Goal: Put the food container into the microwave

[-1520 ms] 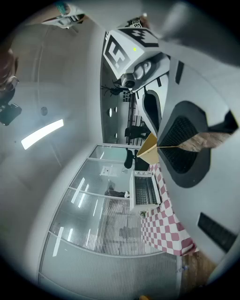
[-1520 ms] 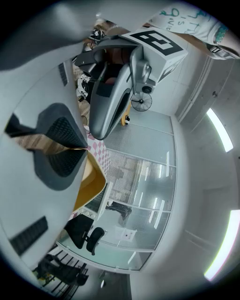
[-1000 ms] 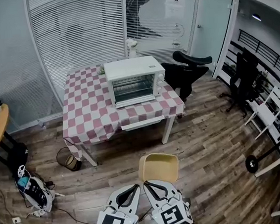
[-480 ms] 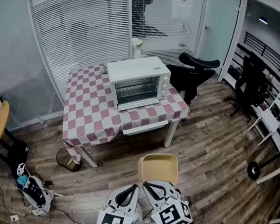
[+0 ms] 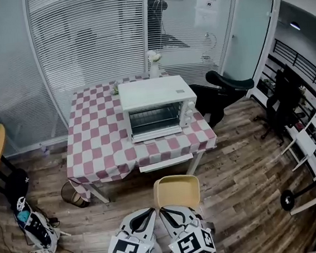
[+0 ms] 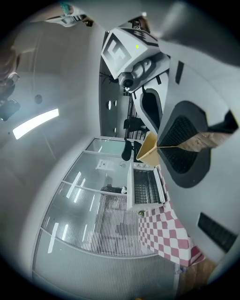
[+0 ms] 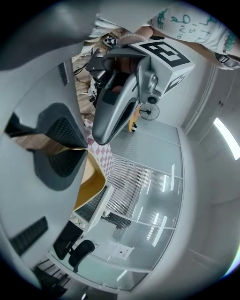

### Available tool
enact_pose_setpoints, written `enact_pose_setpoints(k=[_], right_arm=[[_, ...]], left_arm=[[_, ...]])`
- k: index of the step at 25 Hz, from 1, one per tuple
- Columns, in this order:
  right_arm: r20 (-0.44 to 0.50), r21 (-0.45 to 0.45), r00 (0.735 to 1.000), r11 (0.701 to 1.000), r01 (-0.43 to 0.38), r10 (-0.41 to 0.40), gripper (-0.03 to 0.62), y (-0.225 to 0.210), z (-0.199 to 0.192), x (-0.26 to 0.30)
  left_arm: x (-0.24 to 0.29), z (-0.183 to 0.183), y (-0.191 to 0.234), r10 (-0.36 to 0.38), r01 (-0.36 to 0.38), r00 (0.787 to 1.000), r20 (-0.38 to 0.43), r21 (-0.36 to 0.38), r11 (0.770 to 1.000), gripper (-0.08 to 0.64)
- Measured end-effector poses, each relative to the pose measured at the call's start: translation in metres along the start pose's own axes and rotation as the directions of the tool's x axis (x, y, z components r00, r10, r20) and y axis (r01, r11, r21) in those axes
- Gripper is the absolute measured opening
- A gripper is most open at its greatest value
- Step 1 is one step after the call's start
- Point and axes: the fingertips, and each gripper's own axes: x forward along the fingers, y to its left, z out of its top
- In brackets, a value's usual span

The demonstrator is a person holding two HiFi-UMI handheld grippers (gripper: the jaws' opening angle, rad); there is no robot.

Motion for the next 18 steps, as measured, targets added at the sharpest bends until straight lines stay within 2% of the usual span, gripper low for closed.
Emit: enact_pose_setpoints(k=[8,18], right_arm=[[0.001,0.007,1.0,1.0,-0.011,0.011,0.009,-0.025,0.013,0.039],[-0.032,0.003,0.999,1.0,0.028,-0.028,0.009,-0.042,0.013,0.07]], left_arm=[[0.023,0.01,0.041,0.011,-0.011,1.0,0.0,-0.017,1.0,0.017],[0.043,0.014,0.067,-0.042,0.042,0.999,0.002,-0.003,0.999,0.017]])
